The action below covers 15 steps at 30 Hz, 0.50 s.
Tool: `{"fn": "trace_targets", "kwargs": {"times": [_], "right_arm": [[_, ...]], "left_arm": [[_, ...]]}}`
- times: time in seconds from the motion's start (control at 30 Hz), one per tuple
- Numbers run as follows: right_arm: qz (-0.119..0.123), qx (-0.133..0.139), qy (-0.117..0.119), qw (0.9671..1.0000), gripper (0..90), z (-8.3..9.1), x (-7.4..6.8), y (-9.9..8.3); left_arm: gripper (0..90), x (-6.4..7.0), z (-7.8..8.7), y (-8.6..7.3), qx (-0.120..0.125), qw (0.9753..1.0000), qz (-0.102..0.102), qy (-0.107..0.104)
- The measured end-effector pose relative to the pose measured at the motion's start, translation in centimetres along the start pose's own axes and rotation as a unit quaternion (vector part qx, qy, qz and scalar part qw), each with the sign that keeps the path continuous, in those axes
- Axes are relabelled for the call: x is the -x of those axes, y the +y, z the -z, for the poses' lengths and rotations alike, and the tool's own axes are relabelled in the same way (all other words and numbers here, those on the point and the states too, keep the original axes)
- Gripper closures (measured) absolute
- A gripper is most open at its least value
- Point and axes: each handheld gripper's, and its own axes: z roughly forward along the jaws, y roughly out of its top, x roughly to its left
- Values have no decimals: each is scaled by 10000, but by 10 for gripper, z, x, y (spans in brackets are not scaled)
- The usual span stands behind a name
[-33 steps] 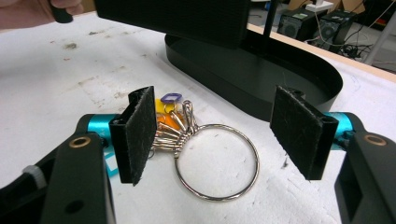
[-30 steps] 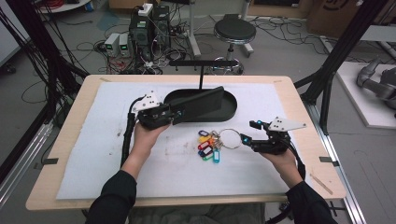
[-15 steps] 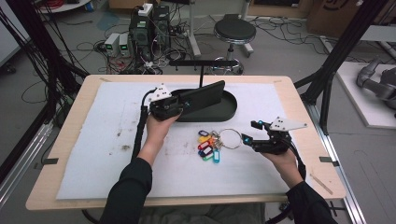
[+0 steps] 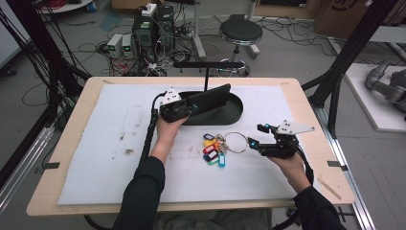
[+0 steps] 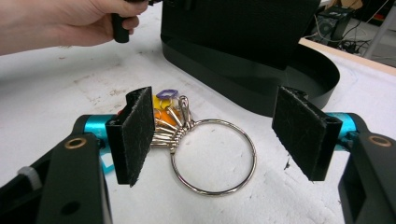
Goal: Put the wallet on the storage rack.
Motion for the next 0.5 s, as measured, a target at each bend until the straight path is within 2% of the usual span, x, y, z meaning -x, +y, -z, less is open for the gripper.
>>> {"fn": "trace_targets", "kwargs": {"times": [0.13,0.23,0.33,0.47,0.5], "right_arm": [[5,-8,8,10000,306,0,-1,0],[10,-3,13,10000,306,0,-1,0],[0,-18,18,10000,306,-1,0,-1],[18,-9,27,10000,306,-1,0,-1],[1,-22,33,10000,306,-1,-1,-1]], "left_arm": [[736,-4,-6,-6,-51,9999,-92,92],[735,-9,-7,-11,-10,9999,-62,113],[735,-13,-8,-15,88,9998,110,102],[734,-16,-7,-17,70,9999,11,72],[733,-17,-7,-19,97,9999,65,59]]}}
